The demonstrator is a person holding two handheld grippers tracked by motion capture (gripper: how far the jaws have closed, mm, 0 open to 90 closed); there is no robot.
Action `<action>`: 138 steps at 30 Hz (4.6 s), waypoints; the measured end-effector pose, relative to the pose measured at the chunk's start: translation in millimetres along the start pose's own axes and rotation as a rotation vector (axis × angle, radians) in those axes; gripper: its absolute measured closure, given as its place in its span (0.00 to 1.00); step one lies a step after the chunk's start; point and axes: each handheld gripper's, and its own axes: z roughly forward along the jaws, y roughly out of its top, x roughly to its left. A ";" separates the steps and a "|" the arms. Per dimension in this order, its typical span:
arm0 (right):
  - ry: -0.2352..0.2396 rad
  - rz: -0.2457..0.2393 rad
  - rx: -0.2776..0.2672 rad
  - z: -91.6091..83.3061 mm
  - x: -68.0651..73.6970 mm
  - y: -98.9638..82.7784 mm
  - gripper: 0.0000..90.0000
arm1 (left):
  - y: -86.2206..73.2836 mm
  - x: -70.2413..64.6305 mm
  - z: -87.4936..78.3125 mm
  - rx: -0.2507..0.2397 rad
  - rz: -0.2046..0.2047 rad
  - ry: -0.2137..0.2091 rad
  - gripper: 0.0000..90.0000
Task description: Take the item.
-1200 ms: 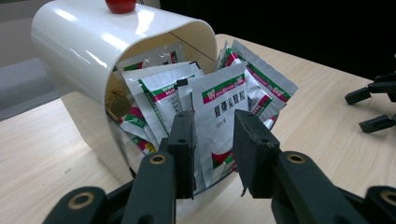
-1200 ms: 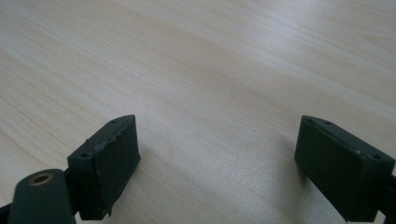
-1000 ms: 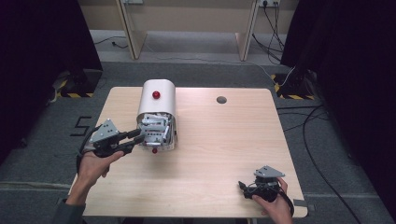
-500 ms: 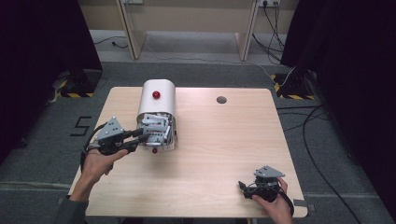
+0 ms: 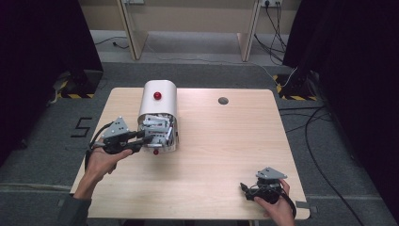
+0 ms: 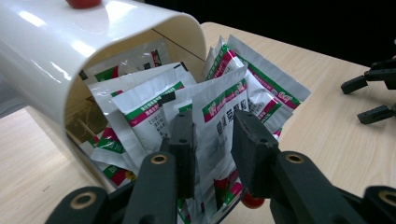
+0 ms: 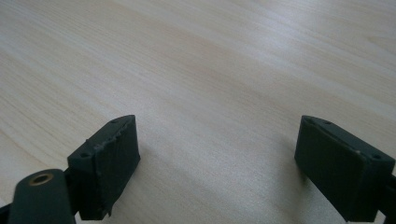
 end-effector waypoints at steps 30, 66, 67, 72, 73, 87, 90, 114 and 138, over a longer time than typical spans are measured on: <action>0.001 0.001 0.000 0.0 0.0 0.0 0.16 | 17.9 -9.7 -26.4 -0.090 0.064 -0.006 1.00; 0.003 0.005 0.003 0.3 0.3 0.4 0.16 | 17.6 19.9 -100.1 -0.143 -0.014 0.078 1.00; 0.003 0.008 0.004 0.2 0.5 0.4 0.16 | 15.7 21.5 -102.3 -0.140 -0.016 0.086 1.00; 0.003 0.011 0.004 0.2 0.7 0.4 0.16 | 9.0 26.4 -107.0 -0.133 -0.023 0.118 1.00; 0.003 0.008 0.004 0.3 0.5 0.5 0.16 | 5.6 28.6 -108.6 -0.132 -0.031 0.129 1.00; 0.004 0.005 0.002 0.5 0.3 0.5 0.15 | -17.7 42.5 -106.6 -0.100 -0.066 0.204 1.00; 0.004 0.005 0.002 0.5 0.2 0.5 0.16 | -24.1 47.0 -104.0 -0.094 -0.079 0.218 1.00; 0.004 0.005 0.002 0.5 0.2 0.6 0.16 | -66.0 74.0 -70.2 -0.044 -0.134 0.258 1.00; 0.004 0.004 0.001 0.6 0.2 0.6 0.16 | -92.4 97.2 -37.7 0.010 -0.231 0.266 1.00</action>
